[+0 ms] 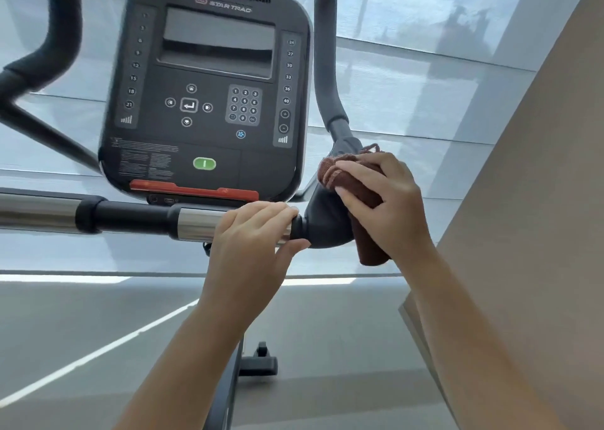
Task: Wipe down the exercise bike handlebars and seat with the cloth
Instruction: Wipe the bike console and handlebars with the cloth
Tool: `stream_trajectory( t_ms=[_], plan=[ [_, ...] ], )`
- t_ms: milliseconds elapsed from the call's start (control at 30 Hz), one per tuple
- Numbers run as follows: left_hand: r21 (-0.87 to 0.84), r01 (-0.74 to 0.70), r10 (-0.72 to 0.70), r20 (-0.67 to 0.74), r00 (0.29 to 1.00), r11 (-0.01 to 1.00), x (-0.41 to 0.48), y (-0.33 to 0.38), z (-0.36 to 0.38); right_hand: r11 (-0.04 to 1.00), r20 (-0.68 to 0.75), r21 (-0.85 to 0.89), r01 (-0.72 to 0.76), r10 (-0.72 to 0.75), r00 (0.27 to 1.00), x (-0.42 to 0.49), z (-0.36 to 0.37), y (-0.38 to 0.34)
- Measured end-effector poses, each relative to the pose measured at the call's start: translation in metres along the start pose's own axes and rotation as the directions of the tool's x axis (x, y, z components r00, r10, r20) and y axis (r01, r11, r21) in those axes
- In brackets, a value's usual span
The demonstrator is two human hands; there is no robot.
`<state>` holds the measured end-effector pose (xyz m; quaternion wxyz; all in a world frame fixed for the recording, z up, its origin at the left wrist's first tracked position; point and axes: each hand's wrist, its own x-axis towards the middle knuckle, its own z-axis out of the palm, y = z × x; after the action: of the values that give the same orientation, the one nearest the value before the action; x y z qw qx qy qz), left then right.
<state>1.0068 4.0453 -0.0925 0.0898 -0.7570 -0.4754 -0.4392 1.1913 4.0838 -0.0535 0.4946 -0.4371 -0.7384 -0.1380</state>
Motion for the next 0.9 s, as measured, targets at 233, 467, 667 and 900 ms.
stream_trajectory(
  t_ms=[233, 467, 667, 900],
  plan=[
    [0.026, -0.025, 0.025, 0.000, 1.000, 0.999, 0.000, -0.001, -0.001, 0.997, 0.345, 0.067, -0.042, 0.017, 0.939, 0.063, -0.009, 0.037],
    [0.061, -0.033, 0.034, -0.023, 0.999, 0.998, 0.006, 0.008, 0.004, 0.999, 0.175, 0.017, -0.027, 0.024, 0.984, -0.004, -0.019, 0.015],
    [0.103, -0.178, 0.174, 0.046, 0.984, 0.979, 0.019, 0.018, 0.022, 0.983, 0.246, 0.108, 0.147, -0.169, 0.954, 0.028, -0.017, 0.040],
    [0.129, -0.211, 0.206, 0.053, 0.977, 0.969, 0.020, 0.018, 0.026, 0.983, 0.348, 0.161, -0.092, 0.031, 0.937, 0.074, -0.004, 0.060]
  ],
)
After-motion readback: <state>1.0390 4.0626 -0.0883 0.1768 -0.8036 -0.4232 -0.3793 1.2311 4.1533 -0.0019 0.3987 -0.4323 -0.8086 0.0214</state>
